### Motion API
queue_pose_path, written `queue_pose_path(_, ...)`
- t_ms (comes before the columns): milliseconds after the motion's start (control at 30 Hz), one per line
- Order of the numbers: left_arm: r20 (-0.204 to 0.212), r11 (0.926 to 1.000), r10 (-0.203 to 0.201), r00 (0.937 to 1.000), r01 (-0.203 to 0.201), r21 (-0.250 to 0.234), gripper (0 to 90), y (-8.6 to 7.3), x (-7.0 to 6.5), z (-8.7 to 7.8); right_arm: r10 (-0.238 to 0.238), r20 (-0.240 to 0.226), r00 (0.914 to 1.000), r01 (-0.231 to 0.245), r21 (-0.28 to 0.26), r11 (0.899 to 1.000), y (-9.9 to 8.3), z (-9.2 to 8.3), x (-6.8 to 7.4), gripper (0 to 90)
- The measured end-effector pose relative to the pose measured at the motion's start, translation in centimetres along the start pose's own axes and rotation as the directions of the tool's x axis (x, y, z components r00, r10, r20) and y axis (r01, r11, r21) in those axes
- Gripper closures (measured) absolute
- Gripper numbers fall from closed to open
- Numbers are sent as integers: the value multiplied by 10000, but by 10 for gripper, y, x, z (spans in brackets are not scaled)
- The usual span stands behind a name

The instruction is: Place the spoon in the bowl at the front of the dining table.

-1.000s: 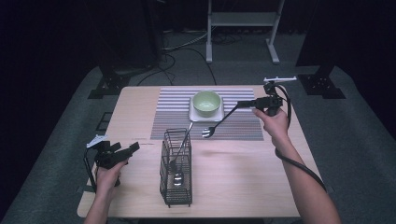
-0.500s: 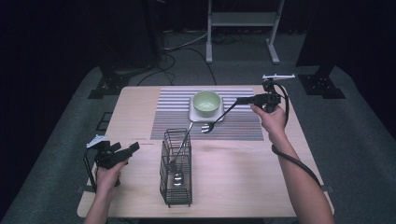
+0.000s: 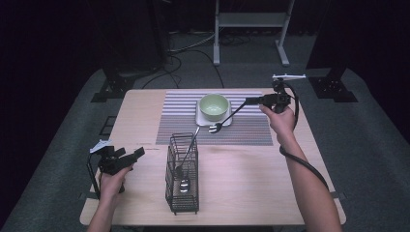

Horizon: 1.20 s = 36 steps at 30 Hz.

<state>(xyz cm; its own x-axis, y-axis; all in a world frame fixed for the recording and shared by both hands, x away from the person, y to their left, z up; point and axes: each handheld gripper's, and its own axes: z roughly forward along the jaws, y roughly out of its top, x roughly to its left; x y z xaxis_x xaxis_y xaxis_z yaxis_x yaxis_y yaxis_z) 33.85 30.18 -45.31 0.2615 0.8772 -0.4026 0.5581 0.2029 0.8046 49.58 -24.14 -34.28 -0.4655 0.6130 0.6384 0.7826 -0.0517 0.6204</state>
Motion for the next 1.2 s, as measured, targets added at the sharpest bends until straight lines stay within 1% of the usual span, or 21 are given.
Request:
queue_pose_path(400, 4, 10000, -12, 10000, 12, -9, 0, 0, 0, 0, 92, 145, 9999, -91, -133, 9999, 9, 4, 0, 889)
queue_pose_path(633, 10, 10000, -16, 10000, 16, -22, 0, 0, 0, 0, 129, 318, 9994, -123, -188, 9997, 13, 6, -1, 889)
queue_pose_path(733, 9, 10000, -36, 10000, 36, -36, 0, 0, 0, 0, 133, 472, 9988, -118, -336, 9994, 15, 6, 0, 889)
queue_pose_path(1000, 19, 10000, -34, 10000, 34, -28, 0, 0, 0, -1, 333, 522, 9981, -298, -659, 9974, 18, 4, -3, 890)
queue_pose_path(1200, 35, 10000, -52, 10000, 53, -59, 0, 0, 1, -1, 442, 697, 9966, -386, -794, 9961, 23, 4, -4, 890)
